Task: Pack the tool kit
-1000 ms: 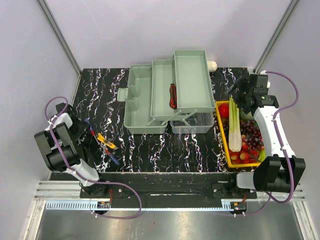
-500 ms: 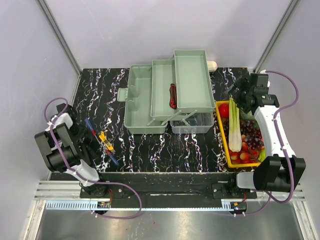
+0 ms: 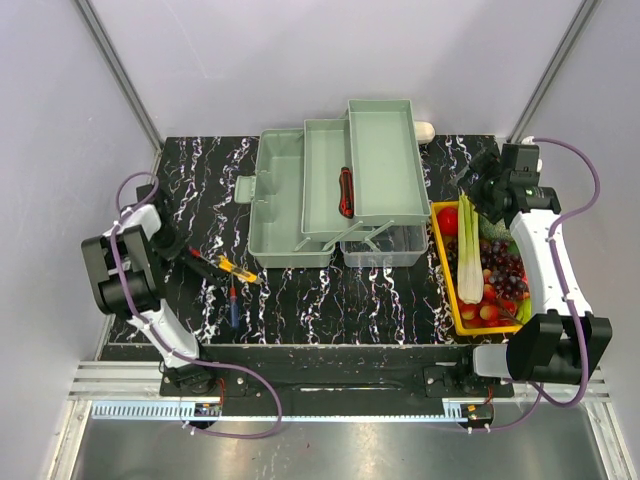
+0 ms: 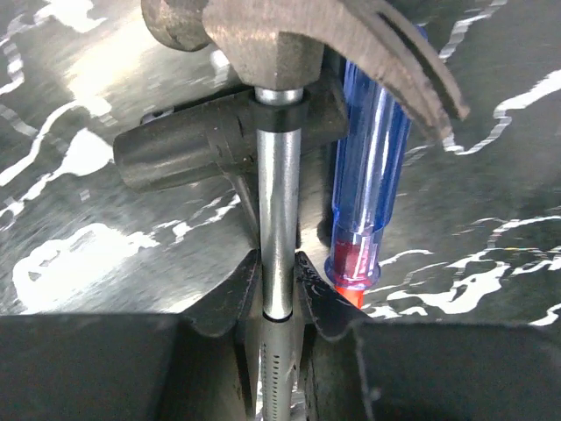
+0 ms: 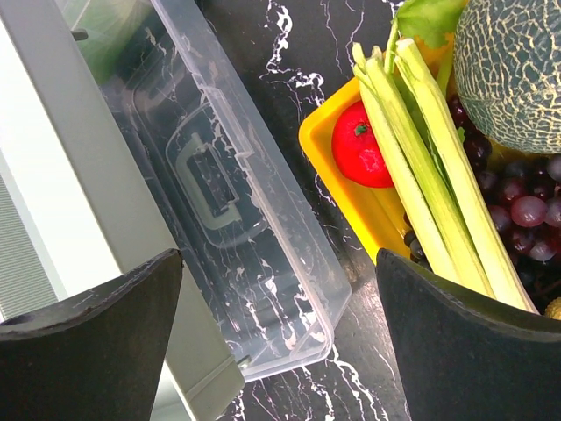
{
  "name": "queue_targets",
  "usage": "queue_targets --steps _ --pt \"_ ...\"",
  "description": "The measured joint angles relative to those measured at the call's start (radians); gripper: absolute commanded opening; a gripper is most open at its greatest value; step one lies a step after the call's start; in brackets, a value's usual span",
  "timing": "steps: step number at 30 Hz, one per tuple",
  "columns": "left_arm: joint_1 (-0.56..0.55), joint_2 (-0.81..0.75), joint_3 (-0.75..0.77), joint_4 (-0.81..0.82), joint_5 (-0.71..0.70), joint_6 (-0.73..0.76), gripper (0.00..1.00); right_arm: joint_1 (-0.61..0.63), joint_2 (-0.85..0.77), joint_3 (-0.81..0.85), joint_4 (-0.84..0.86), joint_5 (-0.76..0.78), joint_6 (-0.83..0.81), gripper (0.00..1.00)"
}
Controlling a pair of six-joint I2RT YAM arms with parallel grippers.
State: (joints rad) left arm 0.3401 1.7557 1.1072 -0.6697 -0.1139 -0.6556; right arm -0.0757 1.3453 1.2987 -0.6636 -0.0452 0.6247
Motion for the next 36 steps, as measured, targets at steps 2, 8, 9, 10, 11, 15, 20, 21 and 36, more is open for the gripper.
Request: queue_targets --steps 2,8,9,10,11,15,20,21,36 --pt "-0.022 0.036 0.043 0.005 0.007 0.013 0.00 0.000 -0.006 -0.010 0.000 0.000 0.000 0.95" --pt "-0.105 0.078 0.103 0.013 0.008 0.060 0.00 0.000 -0.037 -0.040 -0.007 0.004 0.000 0.96" --pt "-0.116 0.078 0.106 0.010 0.008 0.066 0.00 0.000 -0.042 -0.045 -0.008 0.006 0.000 0.95" --pt "-0.124 0.078 0.110 0.005 0.004 0.072 0.00 0.000 -0.047 -0.049 -0.008 0.008 0.000 0.95" --pt "-0.129 0.078 0.114 -0.001 -0.003 0.079 0.00 0.000 -0.052 -0.054 -0.008 0.010 0.000 0.95" --pt "-0.129 0.060 0.121 -0.024 -0.052 0.098 0.00 0.000 -0.069 -0.071 -0.009 0.011 0.000 0.95" --pt "-0.126 -0.029 0.121 -0.048 -0.084 0.109 0.00 -0.001 -0.071 -0.077 -0.014 0.011 0.000 0.96" --pt "-0.126 -0.051 0.121 -0.047 -0.084 0.110 0.00 -0.001 -0.071 -0.077 -0.013 0.012 0.000 0.95" --pt "-0.206 -0.171 0.366 -0.055 0.173 0.233 0.00 -0.002 -0.071 -0.076 -0.014 0.026 -0.006 0.95"
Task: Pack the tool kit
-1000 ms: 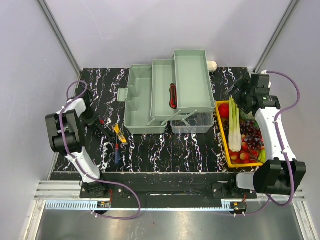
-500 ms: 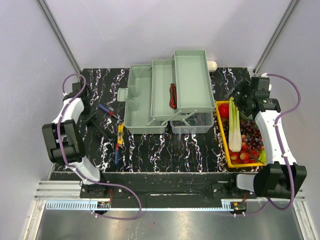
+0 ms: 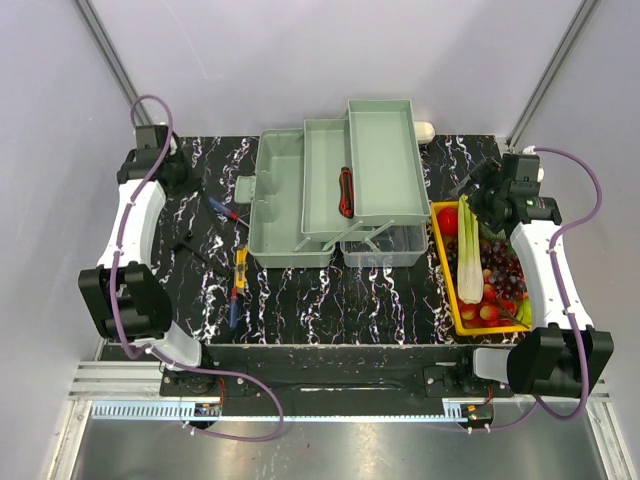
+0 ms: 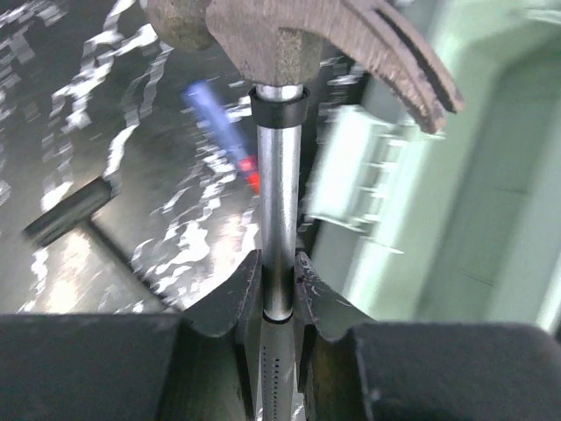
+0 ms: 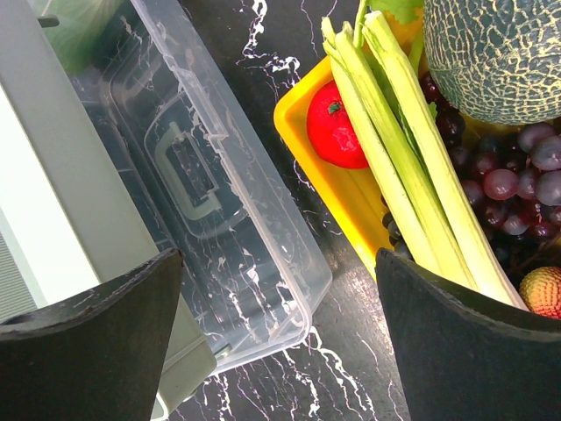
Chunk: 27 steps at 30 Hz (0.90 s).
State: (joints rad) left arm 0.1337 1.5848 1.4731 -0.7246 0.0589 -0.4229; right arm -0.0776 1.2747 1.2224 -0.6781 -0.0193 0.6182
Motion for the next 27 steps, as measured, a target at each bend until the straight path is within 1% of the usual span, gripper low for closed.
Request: queue_targets --steps 3,6,8,11,16,19,22,27 --pt "-0.064 0.001 0.067 0.045 0.095 0.031 0.00 0.000 0.000 0.000 0.000 0.000 0.000 0.95" --pt "-0.146 0.021 0.129 0.065 0.156 0.061 0.00 0.000 0.000 0.000 0.000 -0.001 0.000 0.94" --pt "-0.210 0.061 0.188 0.085 0.195 0.080 0.00 0.000 0.000 0.000 0.000 -0.001 0.000 0.94" --pt "-0.278 0.127 0.238 0.113 0.228 0.090 0.00 0.000 0.000 0.000 0.000 -0.001 0.000 0.94" --pt "-0.339 0.257 0.277 0.138 0.216 0.061 0.00 0.000 0.000 0.000 0.000 -0.002 0.006 0.93" --pt "-0.363 0.335 0.279 0.147 0.165 0.019 0.00 0.000 0.000 0.000 0.000 -0.005 0.012 0.93" --pt "-0.381 0.388 0.279 0.147 0.119 -0.009 0.00 0.000 0.000 0.000 0.000 -0.010 0.016 0.93" --pt "-0.399 0.449 0.288 0.150 0.099 -0.023 0.00 0.000 0.000 0.000 0.000 -0.013 0.018 0.92"
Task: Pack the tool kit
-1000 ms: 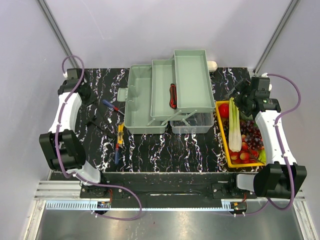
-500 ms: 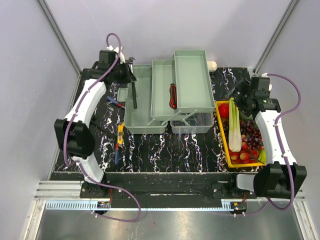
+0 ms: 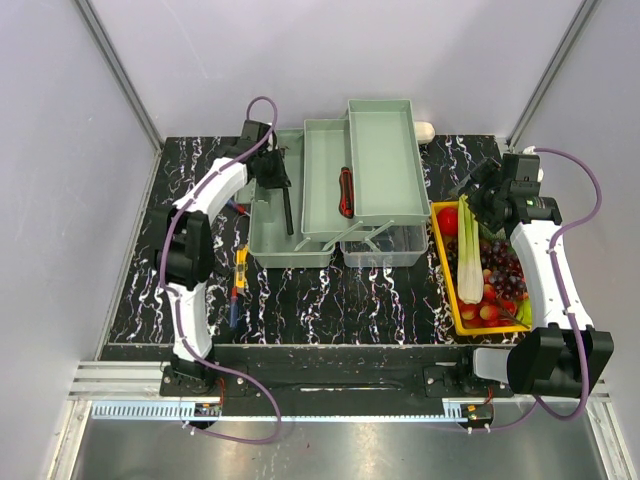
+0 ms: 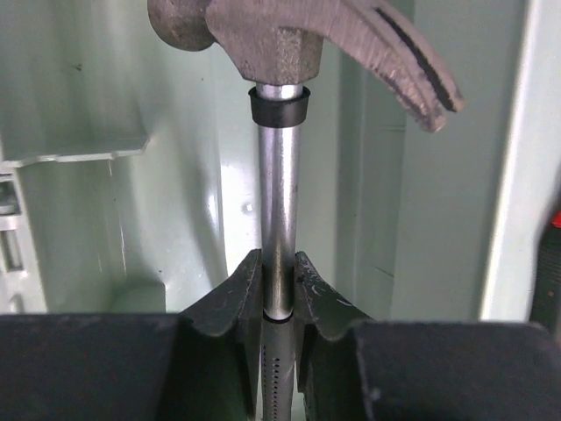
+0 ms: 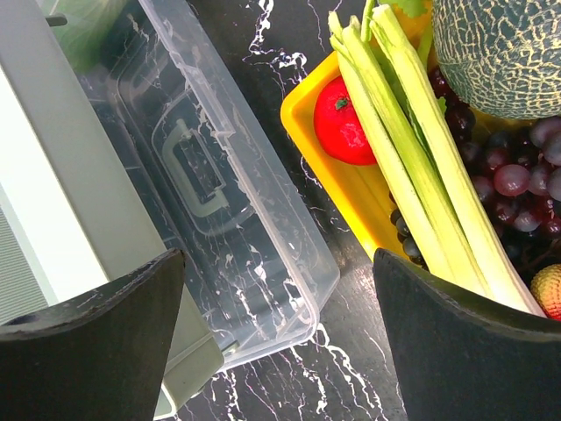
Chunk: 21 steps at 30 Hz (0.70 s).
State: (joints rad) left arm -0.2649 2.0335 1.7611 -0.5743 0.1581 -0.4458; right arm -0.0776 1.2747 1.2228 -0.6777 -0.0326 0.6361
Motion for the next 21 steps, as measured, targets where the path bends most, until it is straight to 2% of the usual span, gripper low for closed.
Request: queue_targets --steps 16,21 --pt "-0.024 0.187 0.074 0.003 0.012 -0.027 0.00 0.000 0.000 0.000 0.000 -0.014 0.002 0.91" --pt "-0.039 0.223 0.087 0.033 0.061 -0.027 0.05 0.000 0.000 -0.005 0.000 -0.016 0.008 0.90"
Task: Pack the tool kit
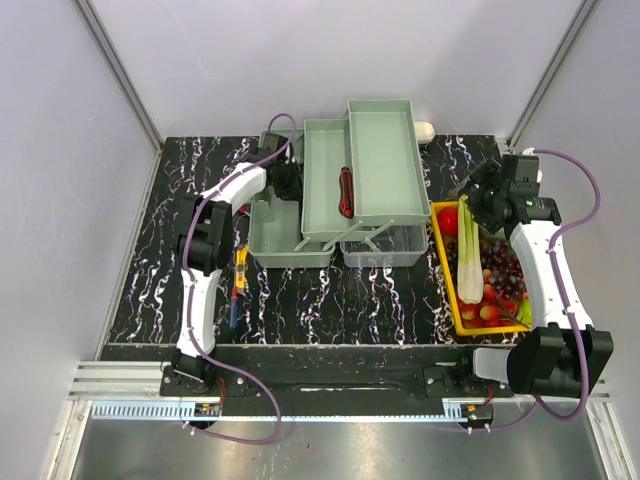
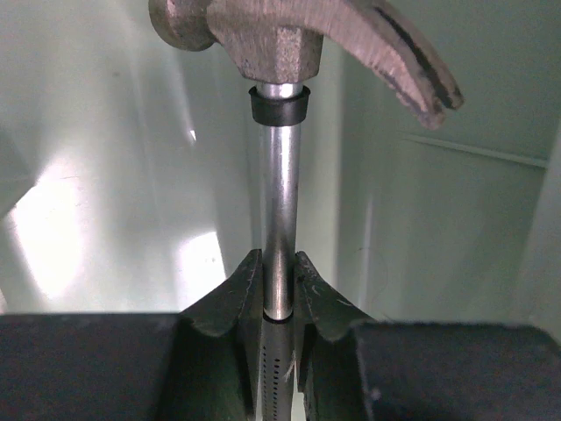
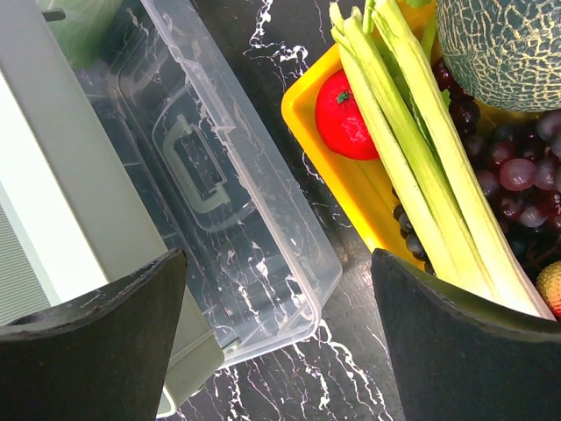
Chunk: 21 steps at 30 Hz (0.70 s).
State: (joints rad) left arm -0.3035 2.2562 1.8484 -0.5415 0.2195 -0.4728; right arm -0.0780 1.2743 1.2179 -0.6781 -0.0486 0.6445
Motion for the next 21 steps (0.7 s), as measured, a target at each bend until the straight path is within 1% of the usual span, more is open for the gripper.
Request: queue_targets --steps 1,4,7,8,11,13,16,18,19,21 --pt "-0.004 0.006 0.002 0.005 0.010 0.000 0.07 0.000 0.000 -0.002 0.000 0.000 0.001 0.90" --pt "-0.014 0.013 0.002 0.014 0.026 0.001 0.21 0.000 0.000 -0.003 0.000 -0.003 0.002 0.90" --pt "-0.014 0.015 0.003 0.014 0.029 0.000 0.27 0.000 0.000 -0.007 0.000 -0.006 0.006 0.90" --pt "-0.014 0.017 0.003 0.014 0.030 0.001 0.30 0.000 0.000 -0.008 0.000 -0.006 0.008 0.90" --pt "-0.016 0.018 0.003 0.011 0.029 0.003 0.44 0.000 0.000 -0.011 0.000 -0.008 0.012 0.89" --pt "-0.016 0.018 0.003 0.010 0.021 0.006 0.48 0.000 0.000 -0.013 0.000 -0.016 0.016 0.89" --pt "-0.014 0.017 0.003 0.000 0.006 0.011 0.47 0.000 0.000 -0.014 0.000 -0.024 0.021 0.89" --pt "-0.014 0.015 0.002 0.001 0.000 0.013 0.43 0.000 0.000 -0.016 0.000 -0.025 0.024 0.89" --pt "-0.014 0.012 0.000 0.000 -0.003 0.013 0.40 0.000 0.000 -0.018 0.000 -0.025 0.025 0.89" --pt "-0.013 -0.005 -0.019 0.006 -0.011 0.014 0.27 0.000 0.000 -0.018 0.000 -0.026 0.027 0.89"
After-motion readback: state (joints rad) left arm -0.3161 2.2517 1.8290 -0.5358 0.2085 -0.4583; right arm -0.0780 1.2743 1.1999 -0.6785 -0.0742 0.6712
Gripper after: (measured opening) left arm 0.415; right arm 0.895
